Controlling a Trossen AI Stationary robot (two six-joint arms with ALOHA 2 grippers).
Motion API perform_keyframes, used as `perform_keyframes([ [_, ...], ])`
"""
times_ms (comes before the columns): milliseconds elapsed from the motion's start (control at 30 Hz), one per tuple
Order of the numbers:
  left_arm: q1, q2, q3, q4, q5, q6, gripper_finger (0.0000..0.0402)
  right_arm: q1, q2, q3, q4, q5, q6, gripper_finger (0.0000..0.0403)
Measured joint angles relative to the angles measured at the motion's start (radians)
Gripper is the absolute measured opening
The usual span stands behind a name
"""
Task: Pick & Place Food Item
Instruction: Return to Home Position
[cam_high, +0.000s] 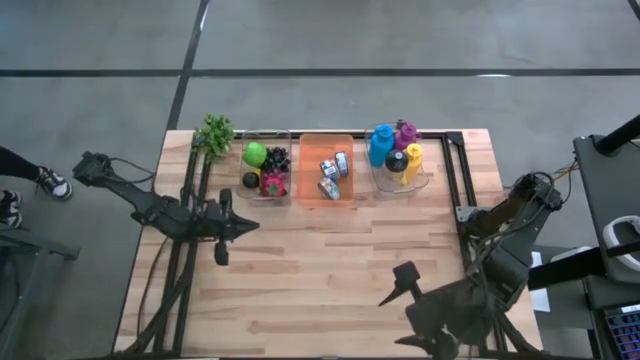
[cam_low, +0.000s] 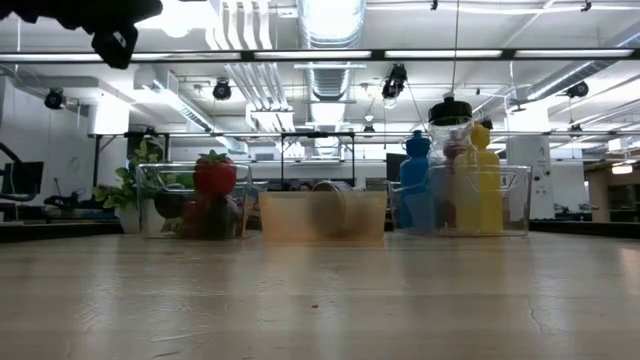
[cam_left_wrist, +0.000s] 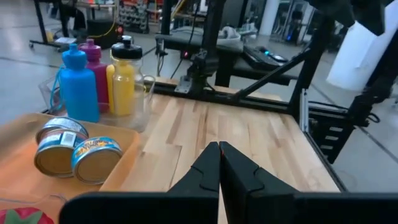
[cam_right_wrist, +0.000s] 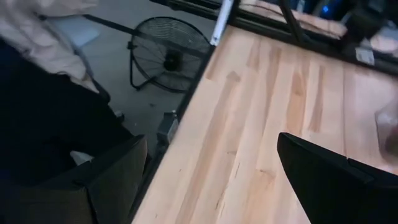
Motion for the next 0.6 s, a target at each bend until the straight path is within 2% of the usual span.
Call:
perform_keyframes([
  [167,0.0,-0.062,-0.067,0.048,0.016,0.02,0.0004,0.014,-0.009,-0.009,0.013,0.039,-0.077,0.0359],
  [333,-0.002,-0.093,-0.11,0.067,0.037,0.082,0.0004,0.014,-0.045,-0.051,0.021,0.055,-0.089,0.0359],
  [433,-0.002,-0.108,-0.133,0.084,0.057,0.112,0.0004,0.017,-0.092,-0.116,0.065,0.054,-0.087,0.0359],
  [600,-0.002,-0.153,-0.183,0.13,0.082,0.165,0.0005,0.017,-0.227,-0.299,0.249,0.054,-0.118,0.0359],
])
